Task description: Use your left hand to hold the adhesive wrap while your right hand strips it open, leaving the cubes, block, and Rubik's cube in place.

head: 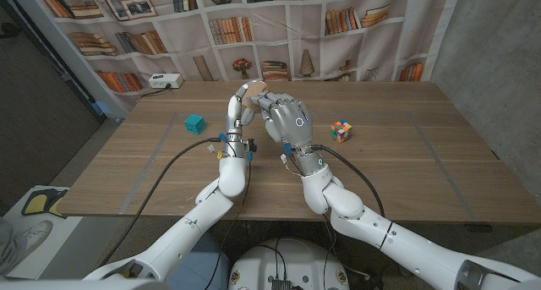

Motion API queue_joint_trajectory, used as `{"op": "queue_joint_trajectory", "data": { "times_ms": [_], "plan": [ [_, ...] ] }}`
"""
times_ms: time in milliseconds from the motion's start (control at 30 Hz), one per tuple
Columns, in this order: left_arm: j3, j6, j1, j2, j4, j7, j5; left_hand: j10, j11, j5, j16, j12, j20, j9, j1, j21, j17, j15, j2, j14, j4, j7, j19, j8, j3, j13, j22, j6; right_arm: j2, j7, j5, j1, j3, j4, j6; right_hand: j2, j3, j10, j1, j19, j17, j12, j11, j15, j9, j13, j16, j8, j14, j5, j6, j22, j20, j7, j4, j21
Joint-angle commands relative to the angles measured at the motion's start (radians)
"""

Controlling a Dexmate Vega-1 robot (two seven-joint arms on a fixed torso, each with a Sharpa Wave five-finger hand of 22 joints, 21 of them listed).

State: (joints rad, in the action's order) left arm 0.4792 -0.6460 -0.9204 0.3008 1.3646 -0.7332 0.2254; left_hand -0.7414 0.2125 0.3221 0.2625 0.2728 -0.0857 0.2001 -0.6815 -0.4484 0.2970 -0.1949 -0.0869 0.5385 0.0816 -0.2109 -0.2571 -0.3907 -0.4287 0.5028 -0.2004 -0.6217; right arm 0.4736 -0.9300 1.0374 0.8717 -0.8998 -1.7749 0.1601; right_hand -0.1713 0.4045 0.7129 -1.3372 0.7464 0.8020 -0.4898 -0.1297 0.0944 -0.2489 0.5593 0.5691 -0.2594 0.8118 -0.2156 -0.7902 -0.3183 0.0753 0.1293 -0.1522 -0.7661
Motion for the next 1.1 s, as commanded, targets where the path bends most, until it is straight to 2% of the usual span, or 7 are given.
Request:
{"op": "queue_joint_trajectory", "data": {
  "times_ms": [33,200,267,333,833,1000,1100],
  "plan": [
    [-0.001,-0.009,0.000,0.001,-0.001,0.003,-0.002,-0.006,0.003,0.004,-0.001,-0.002,-0.005,0.002,0.003,-0.001,0.003,-0.011,0.000,0.005,0.004,-0.003,-0.001,0.003,-0.003,0.005,-0.001,-0.007,0.000,-0.058,-0.048,-0.004,0.015,0.020,-0.074,0.009,0.002,0.018,-0.008,0.009,0.006,-0.008,0.002,0.143,-0.005,0.002,-0.005,-0.007,0.019,0.003,-0.014,-0.002,0.116,0.003,-0.006,-0.017],
    [-0.003,-0.007,-0.006,0.003,0.005,0.003,-0.001,-0.005,0.003,0.005,-0.002,-0.003,-0.005,0.002,0.002,-0.001,0.003,-0.011,0.000,0.004,0.004,-0.003,-0.001,0.004,-0.004,0.006,-0.001,-0.007,0.007,-0.049,-0.054,0.005,0.022,0.006,-0.078,0.015,0.001,0.018,-0.012,0.002,0.018,-0.016,-0.003,0.143,-0.005,0.015,-0.014,0.021,0.035,0.001,0.030,0.000,0.114,-0.008,-0.010,-0.046],
    [-0.004,-0.006,-0.007,0.003,0.008,0.003,-0.001,-0.006,0.003,0.005,-0.002,-0.003,-0.005,0.002,0.002,-0.001,0.003,-0.011,0.000,0.005,0.004,-0.004,-0.001,0.004,-0.004,0.006,-0.001,-0.008,0.009,-0.043,-0.056,0.010,0.025,-0.001,-0.079,0.021,-0.001,0.018,-0.015,-0.008,0.029,-0.022,-0.005,0.143,-0.002,0.028,-0.025,0.053,0.042,-0.001,0.096,0.001,0.113,-0.010,-0.012,-0.073],
    [-0.004,-0.006,-0.009,0.004,0.010,0.004,-0.001,-0.006,0.003,0.005,-0.002,-0.003,-0.005,0.002,0.002,-0.001,0.003,-0.011,0.000,0.005,0.004,-0.004,-0.001,0.004,-0.004,0.006,-0.001,-0.008,0.013,-0.034,-0.046,0.013,0.026,-0.009,-0.071,0.021,-0.002,0.013,-0.015,-0.016,0.032,-0.022,-0.005,0.142,-0.002,0.031,-0.028,0.058,0.044,-0.001,0.108,0.002,0.113,-0.013,-0.011,-0.078],
    [-0.017,-0.002,-0.027,0.007,0.032,-0.010,0.006,-0.007,0.003,0.006,-0.002,-0.004,-0.004,0.002,0.003,-0.001,0.002,-0.010,0.002,0.006,0.005,-0.004,-0.002,0.008,-0.003,0.006,0.000,-0.009,0.015,-0.040,-0.066,0.040,0.054,-0.024,-0.070,0.016,-0.001,0.003,-0.021,-0.033,0.052,-0.031,0.002,0.142,-0.001,0.054,-0.038,0.053,0.051,0.003,0.092,0.004,0.107,-0.024,-0.010,-0.112],
    [-0.025,-0.017,-0.033,-0.009,0.023,-0.047,0.020,0.015,-0.003,0.009,-0.004,-0.013,-0.001,0.002,0.015,-0.001,0.002,-0.014,0.021,0.013,0.011,0.013,-0.006,0.030,0.012,0.008,0.000,0.028,0.012,-0.050,-0.082,0.041,0.060,-0.018,-0.088,0.017,-0.001,0.012,-0.023,-0.036,0.061,-0.040,-0.003,0.142,0.000,0.064,-0.042,0.052,0.055,0.004,0.088,0.007,0.106,-0.003,-0.011,-0.128],
    [-0.029,-0.027,-0.039,-0.016,0.016,-0.069,0.030,0.065,-0.006,0.016,-0.013,-0.032,0.001,0.004,0.017,-0.001,0.000,-0.016,0.026,0.009,0.013,0.009,-0.008,0.052,0.017,0.007,0.000,0.066,0.011,-0.048,-0.084,0.042,0.062,-0.017,-0.091,0.018,-0.001,0.011,-0.024,-0.037,0.064,-0.041,-0.004,0.142,0.000,0.067,-0.044,0.055,0.057,0.004,0.095,0.008,0.108,-0.003,-0.011,-0.135]
  ]
}}
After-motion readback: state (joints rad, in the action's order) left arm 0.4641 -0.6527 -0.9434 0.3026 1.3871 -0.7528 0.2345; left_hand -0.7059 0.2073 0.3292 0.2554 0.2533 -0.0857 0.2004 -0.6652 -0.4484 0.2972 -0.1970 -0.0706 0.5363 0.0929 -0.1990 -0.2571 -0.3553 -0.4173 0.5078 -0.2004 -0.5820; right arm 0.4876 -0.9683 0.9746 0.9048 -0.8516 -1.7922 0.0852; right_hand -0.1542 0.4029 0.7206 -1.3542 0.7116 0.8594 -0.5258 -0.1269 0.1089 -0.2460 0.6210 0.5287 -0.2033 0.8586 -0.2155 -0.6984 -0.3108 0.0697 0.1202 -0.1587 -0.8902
